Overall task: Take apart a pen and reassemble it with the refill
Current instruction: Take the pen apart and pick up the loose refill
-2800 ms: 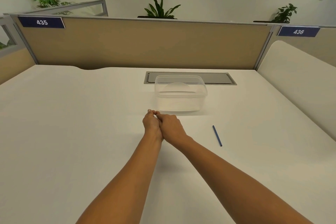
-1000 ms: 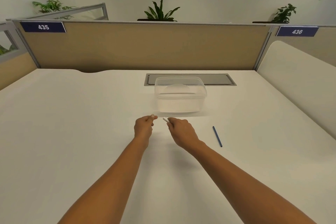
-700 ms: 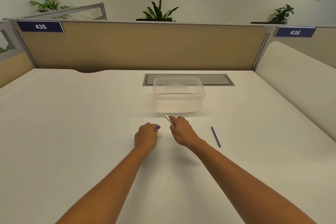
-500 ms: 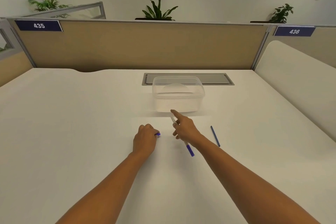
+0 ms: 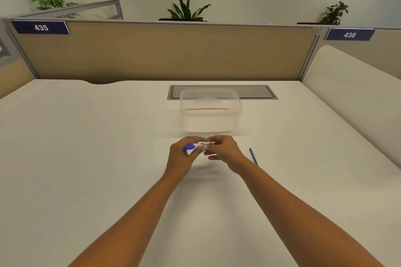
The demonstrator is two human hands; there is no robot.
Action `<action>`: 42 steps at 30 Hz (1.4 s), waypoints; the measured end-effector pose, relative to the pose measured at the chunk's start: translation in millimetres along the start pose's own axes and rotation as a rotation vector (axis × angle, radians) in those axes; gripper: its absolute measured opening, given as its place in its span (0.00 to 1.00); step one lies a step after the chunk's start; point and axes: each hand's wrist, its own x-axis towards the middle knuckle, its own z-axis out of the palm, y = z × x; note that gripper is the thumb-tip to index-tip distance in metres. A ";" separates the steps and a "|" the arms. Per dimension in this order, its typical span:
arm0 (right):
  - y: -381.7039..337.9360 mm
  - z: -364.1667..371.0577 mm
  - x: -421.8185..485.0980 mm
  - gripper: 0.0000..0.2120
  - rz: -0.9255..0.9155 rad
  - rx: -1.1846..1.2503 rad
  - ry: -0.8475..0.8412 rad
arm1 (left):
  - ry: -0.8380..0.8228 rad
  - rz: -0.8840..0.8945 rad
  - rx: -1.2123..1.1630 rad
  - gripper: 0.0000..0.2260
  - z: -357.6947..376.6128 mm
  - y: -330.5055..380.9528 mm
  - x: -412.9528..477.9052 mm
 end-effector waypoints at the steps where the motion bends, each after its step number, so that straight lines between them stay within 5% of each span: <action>1: 0.5 0.0 -0.8 0.13 -0.028 -0.053 0.011 | 0.039 -0.058 -0.065 0.06 -0.8 3.1 1.7; 6: 4.2 4.0 -0.5 0.13 -0.259 -0.477 0.157 | 0.114 -0.161 -0.157 0.09 -2.2 7.1 10.3; 13: 10.8 9.9 -8.2 0.10 -0.445 -0.451 0.257 | 0.137 -0.149 -0.111 0.14 -0.7 -0.1 13.4; 20: 26.2 6.8 -5.0 0.09 -0.364 -0.512 0.191 | 0.172 -0.226 -0.129 0.11 -1.8 -15.2 4.4; 26: 22.9 7.8 -8.4 0.09 -0.451 -0.415 0.293 | 0.184 -0.243 -0.088 0.11 -0.9 -19.5 4.7; 31: 27.2 7.8 -3.3 0.10 -0.353 -0.480 0.190 | 0.170 -0.254 -0.100 0.11 0.5 -21.1 3.6; 36: 23.9 9.3 -7.4 0.09 -0.469 -0.375 0.298 | 0.169 -0.271 -0.099 0.11 1.4 -21.0 5.7; 42: 29.5 7.4 -3.6 0.10 -0.358 -0.401 0.226 | 0.164 -0.284 -0.113 0.11 0.1 -22.5 4.4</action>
